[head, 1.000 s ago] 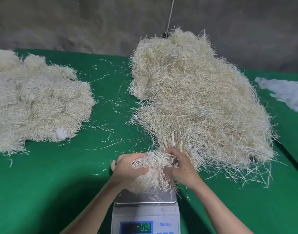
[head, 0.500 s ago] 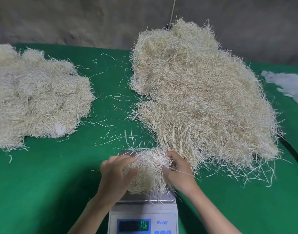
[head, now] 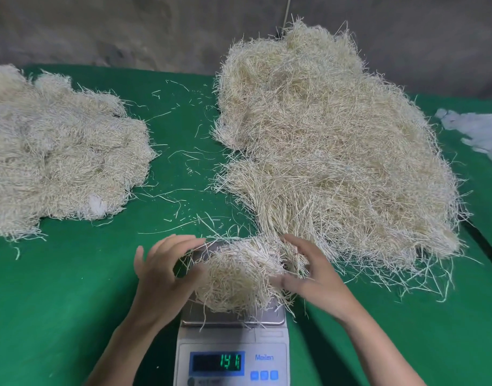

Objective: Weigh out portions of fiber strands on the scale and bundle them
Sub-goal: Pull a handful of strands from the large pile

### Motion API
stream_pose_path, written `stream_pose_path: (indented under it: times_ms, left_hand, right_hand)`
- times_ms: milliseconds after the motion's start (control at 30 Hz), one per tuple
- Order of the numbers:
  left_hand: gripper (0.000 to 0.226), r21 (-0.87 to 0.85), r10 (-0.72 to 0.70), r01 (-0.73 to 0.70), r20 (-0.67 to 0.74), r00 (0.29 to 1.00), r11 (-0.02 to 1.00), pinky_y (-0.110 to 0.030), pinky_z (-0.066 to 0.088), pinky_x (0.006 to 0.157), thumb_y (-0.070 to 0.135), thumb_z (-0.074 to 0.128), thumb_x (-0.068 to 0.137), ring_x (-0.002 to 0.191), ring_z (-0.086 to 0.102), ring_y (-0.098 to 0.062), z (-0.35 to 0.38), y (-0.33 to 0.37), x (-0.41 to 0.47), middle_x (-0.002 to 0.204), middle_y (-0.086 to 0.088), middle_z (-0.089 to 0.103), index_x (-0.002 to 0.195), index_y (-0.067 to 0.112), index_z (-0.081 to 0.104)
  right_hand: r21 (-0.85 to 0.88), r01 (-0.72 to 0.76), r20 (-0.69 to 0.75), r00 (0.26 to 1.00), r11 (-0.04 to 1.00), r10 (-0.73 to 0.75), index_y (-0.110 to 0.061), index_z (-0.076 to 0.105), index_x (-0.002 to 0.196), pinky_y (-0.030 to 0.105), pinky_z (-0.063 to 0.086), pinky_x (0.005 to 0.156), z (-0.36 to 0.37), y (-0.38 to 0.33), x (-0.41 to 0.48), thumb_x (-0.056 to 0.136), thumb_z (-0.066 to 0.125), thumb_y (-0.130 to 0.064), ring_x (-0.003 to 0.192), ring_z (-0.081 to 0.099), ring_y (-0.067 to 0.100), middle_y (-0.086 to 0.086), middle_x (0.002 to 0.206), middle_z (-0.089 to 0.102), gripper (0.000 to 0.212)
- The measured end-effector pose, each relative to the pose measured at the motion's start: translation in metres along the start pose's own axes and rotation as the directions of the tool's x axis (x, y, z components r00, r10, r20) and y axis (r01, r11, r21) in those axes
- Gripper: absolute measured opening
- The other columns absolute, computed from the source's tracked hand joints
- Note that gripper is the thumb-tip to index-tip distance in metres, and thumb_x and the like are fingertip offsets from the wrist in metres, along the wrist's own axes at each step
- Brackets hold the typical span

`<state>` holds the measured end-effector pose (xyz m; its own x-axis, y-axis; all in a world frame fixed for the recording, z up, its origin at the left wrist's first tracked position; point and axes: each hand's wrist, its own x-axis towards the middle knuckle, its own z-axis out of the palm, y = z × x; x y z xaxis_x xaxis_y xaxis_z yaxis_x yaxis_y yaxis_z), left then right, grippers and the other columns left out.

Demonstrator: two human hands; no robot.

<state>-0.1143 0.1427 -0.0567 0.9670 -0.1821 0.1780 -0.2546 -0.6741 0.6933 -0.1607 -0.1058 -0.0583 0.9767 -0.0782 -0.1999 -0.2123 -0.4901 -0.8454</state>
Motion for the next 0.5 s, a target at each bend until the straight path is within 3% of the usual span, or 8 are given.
stream_pose_path:
  times_ms: [67,100,133,200,367,500]
  left_hand:
    - [0.037,-0.081,0.032,-0.039,-0.079,0.996,0.996,-0.039,0.019,0.114,0.056,0.040,0.071,0.112,0.049,0.005,-0.004,0.003,-0.001,0.111,0.030,0.053,0.101,0.045,0.058]
    - [0.036,-0.133,0.042,-0.059,-0.130,0.991,0.989,-0.025,0.029,0.108,0.053,0.043,0.073,0.107,0.050,0.012,-0.005,0.005,-0.001,0.106,0.032,0.054,0.100,0.039,0.063]
    - [0.036,-0.177,0.044,-0.076,-0.180,0.983,0.981,-0.009,0.032,0.098,0.049,0.046,0.075,0.102,0.051,0.018,-0.006,0.007,-0.002,0.102,0.032,0.056,0.098,0.031,0.067]
    - [0.030,-0.219,0.049,-0.111,-0.272,0.961,0.969,0.003,0.032,0.085,0.041,0.049,0.078,0.094,0.053,0.021,-0.008,0.013,-0.002,0.095,0.027,0.060,0.092,0.023,0.070]
    - [0.014,-0.276,0.069,-0.207,-0.437,0.897,0.939,-0.006,0.041,0.082,0.027,0.051,0.083,0.084,0.060,0.009,-0.016,0.021,-0.002,0.087,0.014,0.065,0.082,0.024,0.065]
    - [0.017,-0.291,0.052,-0.218,-0.487,0.872,0.931,-0.009,0.042,0.083,0.024,0.051,0.085,0.085,0.060,0.008,-0.021,0.022,-0.004,0.086,0.010,0.065,0.082,0.015,0.066]
  right_hand:
    - [0.034,0.007,0.013,1.000,0.999,-0.007,-0.046,0.035,0.136,0.033,0.023,0.112,-0.008,-0.007,-0.006,0.059,0.079,-0.048,0.136,0.026,0.006,-0.016,0.147,0.029,0.088]
    - [0.044,0.019,0.009,1.000,0.999,-0.020,-0.048,0.035,0.135,0.039,0.023,0.114,-0.011,-0.010,-0.009,0.053,0.075,-0.057,0.137,0.025,0.006,-0.018,0.147,0.030,0.091]
    - [0.060,0.045,-0.004,0.999,0.997,-0.045,-0.049,0.035,0.134,0.043,0.024,0.114,-0.014,-0.014,-0.011,0.051,0.071,-0.061,0.137,0.027,0.005,-0.020,0.147,0.032,0.091]
    - [0.118,0.131,-0.057,0.991,0.984,-0.125,-0.048,0.039,0.132,0.044,0.029,0.112,-0.016,-0.023,-0.016,0.056,0.067,-0.061,0.132,0.034,0.002,-0.022,0.142,0.038,0.081]
    - [0.222,0.339,-0.223,0.931,0.914,-0.291,-0.033,0.051,0.128,0.045,0.038,0.106,-0.020,-0.043,-0.023,0.073,0.059,-0.051,0.125,0.047,0.005,-0.017,0.133,0.052,0.058]
    - [0.218,0.382,-0.293,0.903,0.898,-0.314,-0.029,0.056,0.122,0.040,0.039,0.104,-0.023,-0.049,-0.024,0.077,0.054,-0.049,0.121,0.050,0.004,-0.017,0.127,0.058,0.049]
